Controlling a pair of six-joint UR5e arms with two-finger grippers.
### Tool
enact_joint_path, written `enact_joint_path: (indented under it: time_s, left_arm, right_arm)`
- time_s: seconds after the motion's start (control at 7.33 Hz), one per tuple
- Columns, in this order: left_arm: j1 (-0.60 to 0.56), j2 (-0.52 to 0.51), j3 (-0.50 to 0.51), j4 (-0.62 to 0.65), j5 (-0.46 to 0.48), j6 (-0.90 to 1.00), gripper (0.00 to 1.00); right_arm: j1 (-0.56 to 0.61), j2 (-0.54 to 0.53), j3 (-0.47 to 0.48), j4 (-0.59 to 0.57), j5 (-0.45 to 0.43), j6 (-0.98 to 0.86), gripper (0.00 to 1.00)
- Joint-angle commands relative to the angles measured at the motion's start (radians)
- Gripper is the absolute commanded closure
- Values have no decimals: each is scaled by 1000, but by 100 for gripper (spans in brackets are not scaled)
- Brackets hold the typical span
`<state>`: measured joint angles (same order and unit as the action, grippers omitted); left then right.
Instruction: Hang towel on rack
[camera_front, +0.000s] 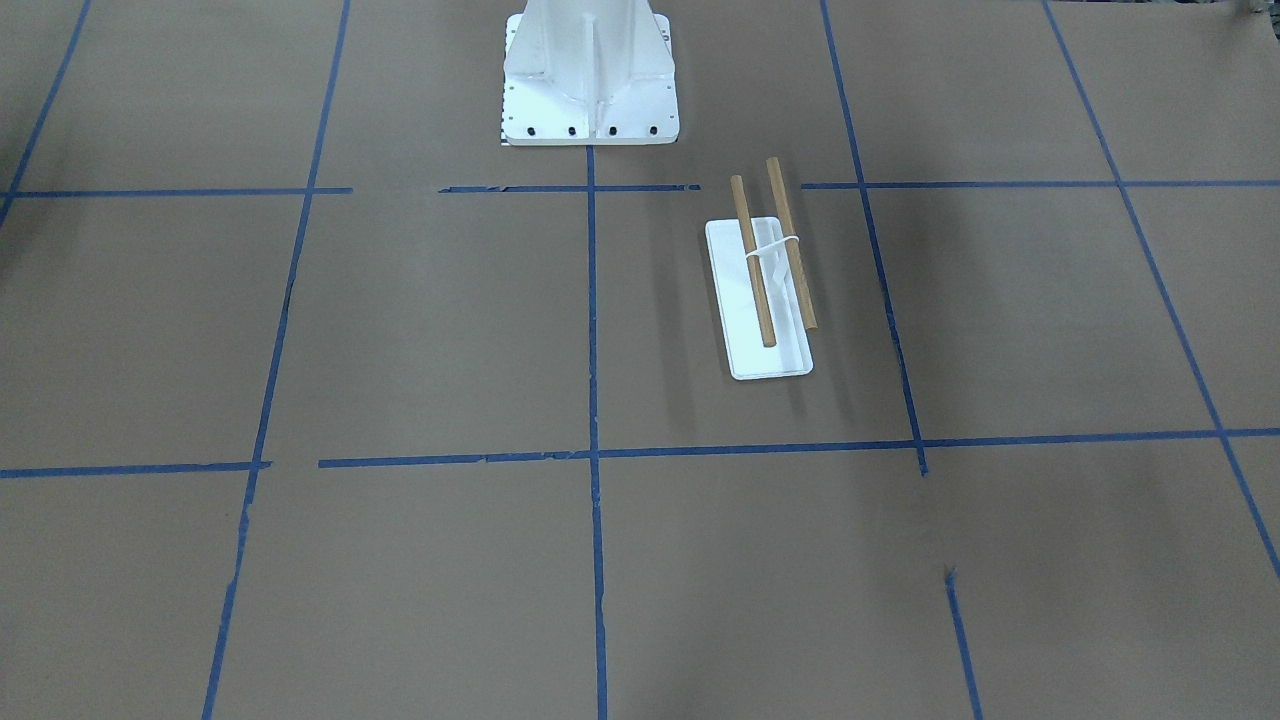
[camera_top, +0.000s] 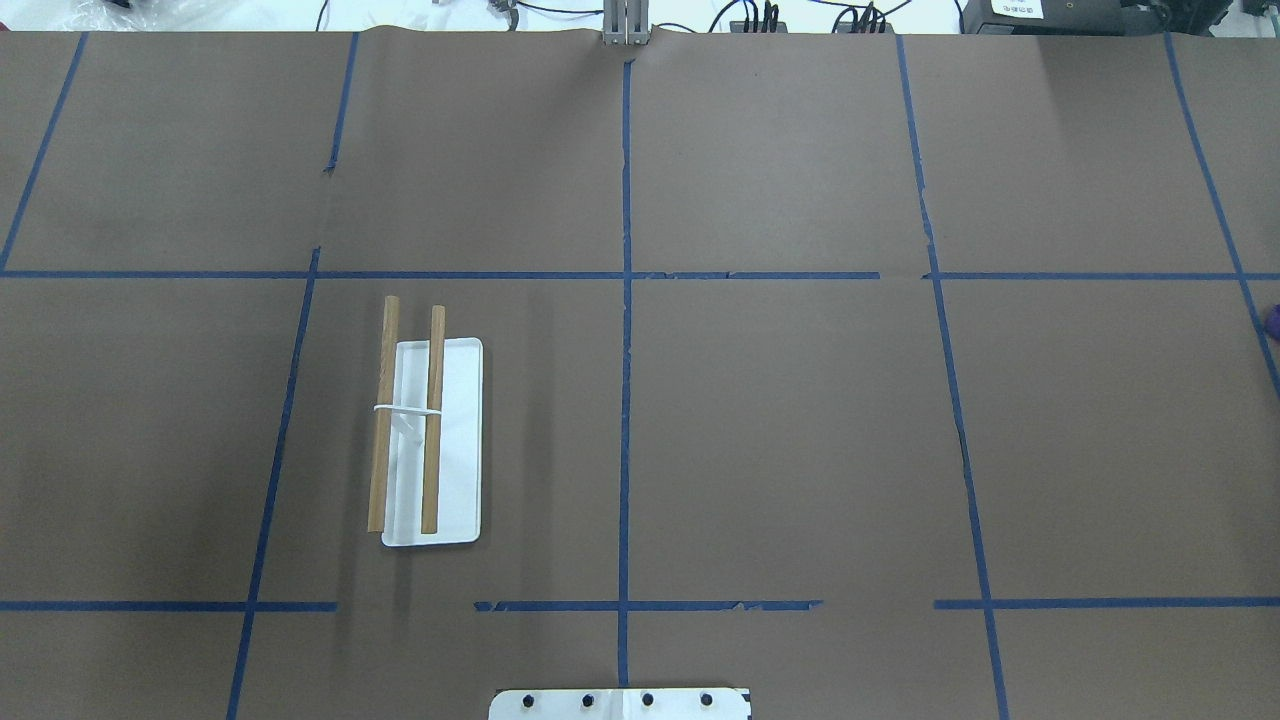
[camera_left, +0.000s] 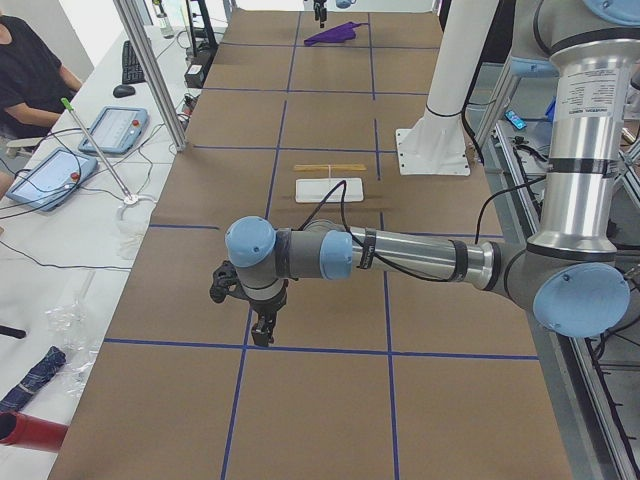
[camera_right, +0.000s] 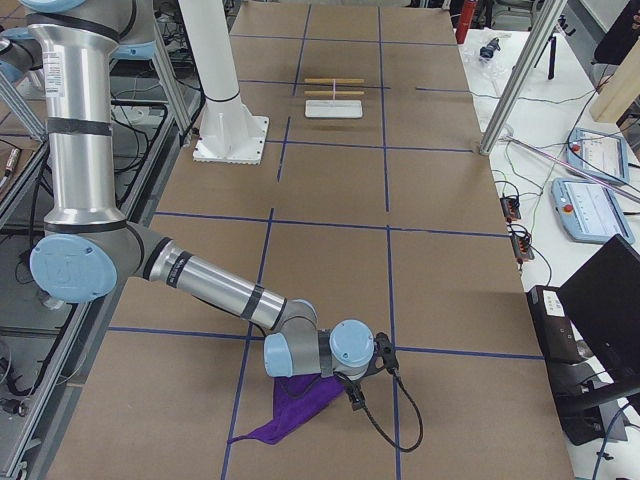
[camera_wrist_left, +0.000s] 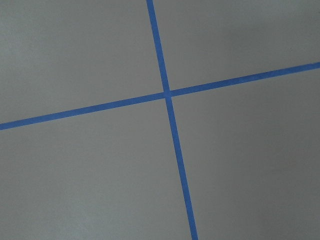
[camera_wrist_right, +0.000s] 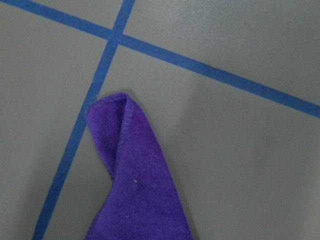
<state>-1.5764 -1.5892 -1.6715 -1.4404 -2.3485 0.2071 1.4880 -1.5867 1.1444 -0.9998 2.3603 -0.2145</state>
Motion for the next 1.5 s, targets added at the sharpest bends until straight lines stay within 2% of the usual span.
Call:
enact_joint_path:
  time_s: [0.0,0.82,0.95,1.23,1.36]
  left_arm:
    - [-1,0,1,0,0,0,0]
    - [-1,0,1,0,0,2,0]
    - [-1,0,-1,0,0,2,0]
    - [-1,0,1,0,0,2,0]
    - [-1,2,1,0,0,2,0]
  right_arm:
    - [-58,-15,-9,18,-39,-15,0]
    - [-87,-41,-32,15,-39,-34,0]
    - [-92,-38,-31,15,-38,-34,13]
    - [-95,-35,-28,15,-38,-37,83]
    - [-94,-33,-22,15,-35,-36,100]
